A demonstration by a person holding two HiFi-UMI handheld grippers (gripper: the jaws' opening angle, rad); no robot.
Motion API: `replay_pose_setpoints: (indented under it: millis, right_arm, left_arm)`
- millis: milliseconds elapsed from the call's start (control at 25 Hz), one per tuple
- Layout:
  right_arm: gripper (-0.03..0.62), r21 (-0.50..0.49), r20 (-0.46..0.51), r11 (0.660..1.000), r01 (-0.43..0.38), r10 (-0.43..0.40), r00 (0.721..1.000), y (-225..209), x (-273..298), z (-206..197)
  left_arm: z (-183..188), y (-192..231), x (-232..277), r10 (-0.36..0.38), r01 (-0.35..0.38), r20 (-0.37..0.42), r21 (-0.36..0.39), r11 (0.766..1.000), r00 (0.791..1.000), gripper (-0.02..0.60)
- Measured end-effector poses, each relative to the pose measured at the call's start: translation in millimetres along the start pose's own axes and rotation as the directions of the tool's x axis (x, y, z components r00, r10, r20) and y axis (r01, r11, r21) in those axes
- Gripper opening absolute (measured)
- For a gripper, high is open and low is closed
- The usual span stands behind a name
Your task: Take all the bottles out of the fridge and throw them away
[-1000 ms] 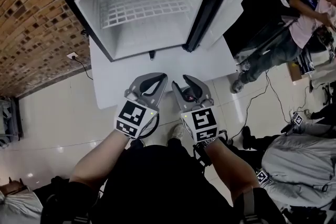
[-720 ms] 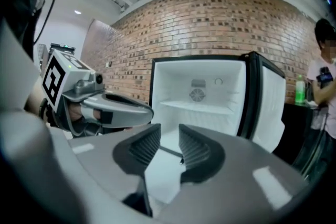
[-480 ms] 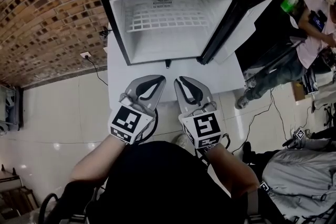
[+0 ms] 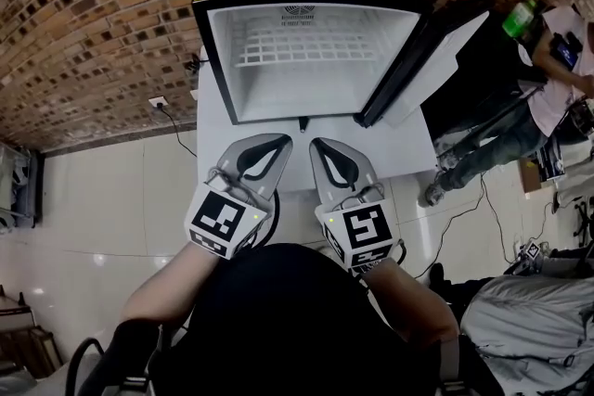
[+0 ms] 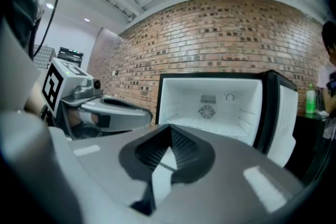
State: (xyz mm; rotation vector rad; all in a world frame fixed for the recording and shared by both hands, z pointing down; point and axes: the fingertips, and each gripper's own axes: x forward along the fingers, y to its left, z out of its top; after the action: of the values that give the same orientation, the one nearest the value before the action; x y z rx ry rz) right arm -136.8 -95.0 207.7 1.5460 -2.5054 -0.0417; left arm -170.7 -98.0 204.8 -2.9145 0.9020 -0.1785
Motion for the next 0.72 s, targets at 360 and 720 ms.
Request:
replay_pose_setpoints:
  millis: [360, 720]
  right_arm:
    - [0.002, -0.013, -0.002, 1.0, 0.018, -0.018, 1.0, -13, -1, 1]
    - [0.002, -0.03, 0.003, 0.999, 0.019, -0.019, 1.0, -15, -1, 5]
  left_arm:
    - [6, -4, 12, -0.016, 0.016, 0.015, -0.003, 1.0, 1.0, 0.003]
    - [5, -5, 16, -0.017, 0.017, 0.012, -0.007, 1.0, 1.0, 0.003]
